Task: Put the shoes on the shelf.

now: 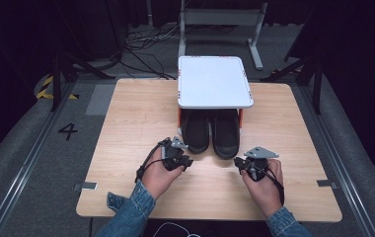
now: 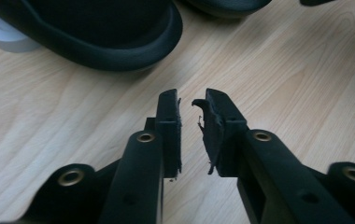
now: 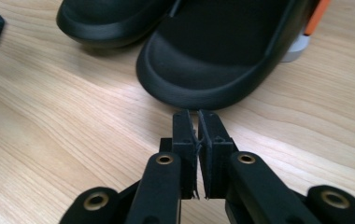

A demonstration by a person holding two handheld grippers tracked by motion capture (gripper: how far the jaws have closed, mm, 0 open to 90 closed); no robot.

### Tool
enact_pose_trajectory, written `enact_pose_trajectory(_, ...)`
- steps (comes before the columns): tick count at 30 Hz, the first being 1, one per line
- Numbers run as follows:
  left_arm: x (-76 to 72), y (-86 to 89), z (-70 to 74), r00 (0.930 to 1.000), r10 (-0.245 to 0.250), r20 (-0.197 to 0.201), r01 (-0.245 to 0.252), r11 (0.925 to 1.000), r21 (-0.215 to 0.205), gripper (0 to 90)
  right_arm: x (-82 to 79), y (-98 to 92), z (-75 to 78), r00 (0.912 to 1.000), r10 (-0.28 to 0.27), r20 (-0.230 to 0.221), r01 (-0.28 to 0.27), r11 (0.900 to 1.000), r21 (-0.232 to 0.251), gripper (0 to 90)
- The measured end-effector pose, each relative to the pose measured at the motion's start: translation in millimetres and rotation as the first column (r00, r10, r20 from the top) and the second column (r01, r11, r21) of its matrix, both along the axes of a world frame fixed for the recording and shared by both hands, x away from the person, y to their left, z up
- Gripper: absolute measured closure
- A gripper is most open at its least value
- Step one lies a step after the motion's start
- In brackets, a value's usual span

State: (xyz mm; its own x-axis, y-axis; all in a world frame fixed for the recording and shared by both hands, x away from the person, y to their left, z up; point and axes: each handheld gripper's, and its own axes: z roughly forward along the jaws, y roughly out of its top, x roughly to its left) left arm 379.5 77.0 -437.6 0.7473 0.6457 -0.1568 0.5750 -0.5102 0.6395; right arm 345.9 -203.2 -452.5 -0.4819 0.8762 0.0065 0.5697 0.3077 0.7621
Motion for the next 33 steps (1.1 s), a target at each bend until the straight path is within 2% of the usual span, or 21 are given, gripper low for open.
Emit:
enact_pose_trajectory(2, 2.7, -7.3, -4.3, 1.0, 0.008, -0.005, -0.008, 0.9998, 0.016, 80.8, 2.0, 3.3, -3.5, 1.0, 0.0, -0.004, 0.0, 1.0, -0.003, 87.5)
enact_pose_trajectory(3, 3.3, -10.2, -6.1, 0.9999, 0.012, -0.006, -0.012, 0.9999, 0.005, 81.7, 3.3, 4.7, -5.4, 1.0, -0.002, -0.009, 0.002, 1.0, 0.0, 87.9)
enact_pose_trajectory(8, 7.9, -18.3, -8.7, 0.9998, 0.013, -0.012, -0.013, 0.9999, 0.008, 84.1, 9.7, 8.2, -12.8, 0.9998, 0.006, -0.017, -0.006, 1.0, 0.007, 89.3)
enact_pose_trajectory(14, 20.9, -34.0, -16.2, 1.0, -0.004, 0.002, 0.004, 0.9986, 0.052, 83.4, 20.3, 10.1, -13.4, 0.9999, 0.002, -0.016, -0.001, 1.0, 0.006, 89.4)
enact_pose_trajectory(16, 23.4, -36.2, -18.2, 1.0, -0.002, 0.009, 0.001, 0.9986, 0.053, 83.3, 21.6, 10.2, -13.9, 0.9999, 0.003, -0.017, -0.003, 1.0, 0.006, 89.4)
enact_pose_trajectory(17, 24.9, -37.1, -19.0, 1.0, 0.0, 0.006, 0.0, 0.9981, 0.062, 83.3, 23.5, 10.8, -14.4, 0.9998, 0.004, -0.018, -0.004, 1.0, 0.015, 89.4)
enact_pose_trajectory(19, 28.7, -37.9, -20.9, 1.0, 0.001, -0.004, 0.0, 0.9986, 0.053, 84.8, 25.6, 11.7, -14.1, 0.9998, 0.009, -0.015, -0.009, 1.0, 0.009, 89.4)
enact_pose_trajectory(21, 32.3, -39.4, -20.8, 0.9999, 0.002, -0.01, -0.002, 0.9991, 0.042, 85.9, 28.2, 12.3, -13.8, 0.9999, 0.009, -0.012, -0.008, 1.0, 0.013, 89.4)
enact_pose_trajectory(24, 37.5, -42.4, -18.7, 0.9999, 0.0, -0.015, 0.001, 0.9981, 0.061, 86.9, 32.5, 12.9, -13.1, 0.9999, 0.005, -0.016, -0.005, 1.0, 0.014, 89.4)
enact_pose_trajectory(30, 51.3, -47.8, -17.1, 0.9996, 0.01, -0.028, -0.009, 0.9978, 0.065, 89.0, 44.6, 9.7, -13.1, 0.9998, -0.015, -0.013, 0.016, 1.0, 0.015, 89.5)
enact_pose_trajectory(33, 57.5, -48.7, -16.8, 0.9995, 0.032, -0.002, -0.032, 0.9958, 0.085, 88.7, 50.9, 10.2, -14.2, 0.9998, -0.02, -0.007, 0.02, 1.0, 0.019, 88.5)
